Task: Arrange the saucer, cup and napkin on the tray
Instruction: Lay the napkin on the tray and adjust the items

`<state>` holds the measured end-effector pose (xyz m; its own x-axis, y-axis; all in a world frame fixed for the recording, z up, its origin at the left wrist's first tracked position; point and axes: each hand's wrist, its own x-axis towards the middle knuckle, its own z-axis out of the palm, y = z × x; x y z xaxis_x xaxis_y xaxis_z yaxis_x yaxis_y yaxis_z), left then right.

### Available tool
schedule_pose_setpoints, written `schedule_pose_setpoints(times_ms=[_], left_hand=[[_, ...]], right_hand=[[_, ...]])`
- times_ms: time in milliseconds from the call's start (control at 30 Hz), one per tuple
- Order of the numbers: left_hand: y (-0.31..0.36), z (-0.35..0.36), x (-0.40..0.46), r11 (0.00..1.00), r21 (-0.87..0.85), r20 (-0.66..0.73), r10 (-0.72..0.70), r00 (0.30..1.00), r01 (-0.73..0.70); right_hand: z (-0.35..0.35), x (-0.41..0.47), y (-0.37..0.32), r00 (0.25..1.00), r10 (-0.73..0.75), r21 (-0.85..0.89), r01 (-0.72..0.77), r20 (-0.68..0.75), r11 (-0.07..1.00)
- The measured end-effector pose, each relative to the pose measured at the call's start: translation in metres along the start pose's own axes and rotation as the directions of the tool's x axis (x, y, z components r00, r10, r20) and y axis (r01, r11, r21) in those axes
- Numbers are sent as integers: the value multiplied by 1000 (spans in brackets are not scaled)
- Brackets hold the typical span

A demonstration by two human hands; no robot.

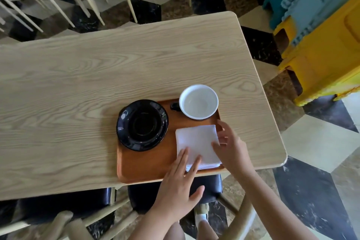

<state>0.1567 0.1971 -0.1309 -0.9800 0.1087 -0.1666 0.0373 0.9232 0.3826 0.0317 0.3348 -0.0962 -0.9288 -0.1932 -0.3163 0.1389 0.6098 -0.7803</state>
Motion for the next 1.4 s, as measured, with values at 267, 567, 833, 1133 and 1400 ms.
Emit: schedule_pose_setpoints(times_ms=[267,567,833,1133,1400], left_hand=[[1,2,0,999,45,-18,4,1000,-3],[-3,-6,-5,1000,16,-78,8,997,-7],[-1,8,-1,993,117,2,-22,1000,22],[6,11,-4,995,101,-17,4,1000,-2],[4,8,-9,995,94,-13,21,1000,-20]], right_hand=[[2,-19,10,996,-32,-42,36,84,998],[9,-9,8,986,113,191,-135,125,972],[9,-31,47,851,-510,-653,459,127,602],[3,-33,63,886,-373,-678,455,277,578],[6,-38,51,897,-368,-674,430,244,601]])
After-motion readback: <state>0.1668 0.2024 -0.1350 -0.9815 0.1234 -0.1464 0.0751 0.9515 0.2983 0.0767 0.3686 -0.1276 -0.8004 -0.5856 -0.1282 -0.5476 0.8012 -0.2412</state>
